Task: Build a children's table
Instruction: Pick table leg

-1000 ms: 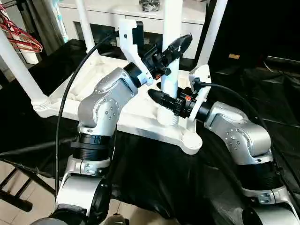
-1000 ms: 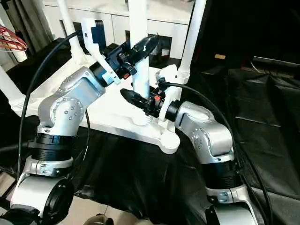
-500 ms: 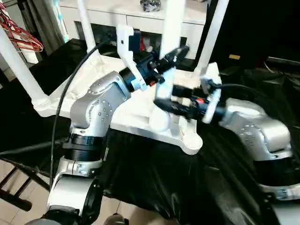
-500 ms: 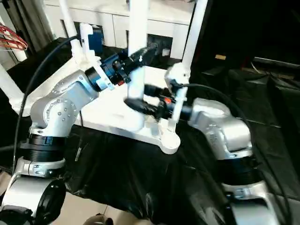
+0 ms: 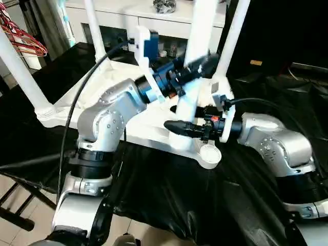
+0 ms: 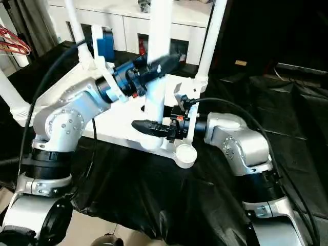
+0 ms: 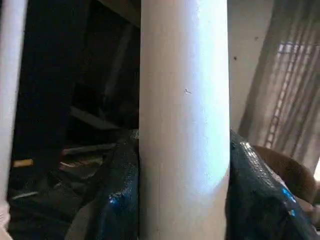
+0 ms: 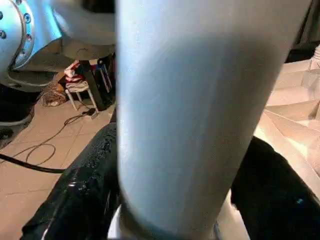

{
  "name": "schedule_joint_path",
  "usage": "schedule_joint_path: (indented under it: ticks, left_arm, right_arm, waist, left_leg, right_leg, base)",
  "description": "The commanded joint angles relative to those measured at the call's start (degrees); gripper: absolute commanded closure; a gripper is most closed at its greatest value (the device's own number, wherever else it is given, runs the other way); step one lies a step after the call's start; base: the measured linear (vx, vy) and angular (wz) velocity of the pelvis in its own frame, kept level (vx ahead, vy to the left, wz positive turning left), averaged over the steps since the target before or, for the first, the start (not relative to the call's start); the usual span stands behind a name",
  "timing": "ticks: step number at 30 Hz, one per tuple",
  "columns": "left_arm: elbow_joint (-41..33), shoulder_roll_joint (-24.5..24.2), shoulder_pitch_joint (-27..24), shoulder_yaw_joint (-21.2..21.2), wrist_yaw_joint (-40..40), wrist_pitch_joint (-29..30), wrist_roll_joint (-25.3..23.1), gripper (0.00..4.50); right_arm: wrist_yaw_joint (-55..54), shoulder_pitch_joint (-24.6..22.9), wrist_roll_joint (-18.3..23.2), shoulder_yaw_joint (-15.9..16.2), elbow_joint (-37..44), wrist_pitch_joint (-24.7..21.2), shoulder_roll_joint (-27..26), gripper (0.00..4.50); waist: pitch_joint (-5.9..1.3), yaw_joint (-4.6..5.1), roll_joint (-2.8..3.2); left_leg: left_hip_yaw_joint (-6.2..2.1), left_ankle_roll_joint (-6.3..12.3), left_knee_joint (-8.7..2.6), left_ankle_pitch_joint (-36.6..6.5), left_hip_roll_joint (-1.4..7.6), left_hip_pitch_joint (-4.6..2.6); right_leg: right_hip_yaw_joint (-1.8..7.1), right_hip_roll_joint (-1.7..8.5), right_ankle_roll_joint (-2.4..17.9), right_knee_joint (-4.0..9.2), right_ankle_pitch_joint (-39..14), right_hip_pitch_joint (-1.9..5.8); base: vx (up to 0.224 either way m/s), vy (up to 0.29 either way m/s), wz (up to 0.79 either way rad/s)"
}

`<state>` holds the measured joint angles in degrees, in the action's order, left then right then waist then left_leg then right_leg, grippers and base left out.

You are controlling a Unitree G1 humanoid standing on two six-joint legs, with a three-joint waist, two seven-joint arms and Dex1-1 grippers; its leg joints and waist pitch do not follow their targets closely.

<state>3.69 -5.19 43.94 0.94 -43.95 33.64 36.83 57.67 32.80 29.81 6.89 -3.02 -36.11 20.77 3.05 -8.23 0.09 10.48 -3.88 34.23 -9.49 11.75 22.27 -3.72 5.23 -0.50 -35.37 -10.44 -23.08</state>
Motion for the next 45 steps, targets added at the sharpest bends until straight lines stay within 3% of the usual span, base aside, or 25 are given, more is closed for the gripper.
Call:
schedule_joint_path:
  ticks: [1,6,18,30,32,37,41,45]
  left_arm:
    - [-1.4,-0.4,0.2,-0.9,-0.9,0.5,0.7,2.68]
    - [-1.6,-0.4,-0.1,-1.2,-1.2,0.5,0.6,2.68]
    - [-1.3,-0.7,0.0,-1.1,-1.5,0.3,0.6,2.68]
    - [-0.9,-1.4,0.3,-1.5,-1.8,-0.7,-0.6,2.68]
    - [-0.3,-1.4,0.5,-1.7,-0.6,-0.4,-1.5,2.12]
    - [0.1,-0.4,0.8,-0.2,1.0,-1.0,-0.9,1.65]
    - [-0.1,0.1,0.6,1.0,2.1,-1.8,-0.4,1.55]
    - [-2.4,1.9,-0.6,2.9,3.8,-3.4,1.5,1.55]
  right_arm:
    - [0.0,0.3,0.9,-0.6,-0.1,-0.6,0.0,1.36]
    - [0.4,0.3,0.9,-0.7,-0.1,-0.8,0.2,1.36]
    - [1.3,-0.3,0.2,1.0,-0.4,-1.1,0.9,2.52]
    - [1.5,-0.4,-0.2,1.3,-0.8,-1.2,0.8,2.60]
    - [1.3,-0.4,-0.2,1.2,-0.8,-1.0,0.5,2.60]
    - [0.1,-0.5,-0.2,0.7,-0.9,-0.2,-0.6,2.60]
    - [-1.5,-0.4,-0.4,0.0,-1.2,0.6,-1.7,2.60]
    - [-5.7,-0.1,-0.3,-2.7,-1.8,2.1,-4.2,2.60]
  waist:
    - [-4.42,0.00,-0.81]
    - [-4.42,0.04,-0.88]
    - [-4.47,-0.04,-0.84]
    - [-4.41,-0.04,-0.76]
    - [-4.43,-0.03,-0.78]
    - [-4.40,-0.02,-0.77]
    - [-4.41,0.02,-0.73]
    - [-4.36,0.00,-0.57]
  left_leg:
    - [-0.19,0.86,-3.45,-6.7,1.01,-1.05]
    - [-0.19,0.74,-3.46,-6.9,1.00,-1.07]
    - [-0.20,0.84,-3.37,-6.6,0.99,-1.05]
    - [-0.25,0.38,-3.45,-7.4,1.00,-1.07]
    - [-0.27,0.37,-3.46,-7.3,1.02,-1.06]
    - [-0.26,0.19,-3.43,-7.4,0.99,-1.00]
    - [-0.27,0.06,-3.44,-7.9,1.00,-1.04]
    - [-0.33,-0.49,-3.53,-8.5,1.03,-1.00]
  right_leg:
    - [2.05,2.60,12.2,3.22,-5.7,3.12]
    - [2.04,2.56,12.0,3.25,-5.8,3.16]
    - [2.07,2.60,12.1,3.15,-5.6,3.15]
    - [2.05,2.61,11.6,3.30,-7.1,3.09]
    - [2.04,2.59,11.6,3.22,-6.6,3.12]
    - [2.03,2.62,11.9,3.22,-6.4,3.11]
    - [2.04,2.65,11.8,3.28,-7.0,3.07]
    - [2.07,2.73,11.7,3.34,-7.8,3.04]
  base:
    - [0.000,0.000,0.00]
    - [0.000,0.000,0.00]
    - [0.000,0.000,0.00]
    - [0.000,0.000,0.00]
    - [0.000,0.000,0.00]
    - [0.000,0.000,0.00]
    - [0.000,0.000,0.00]
    - [0.000,0.000,0.00]
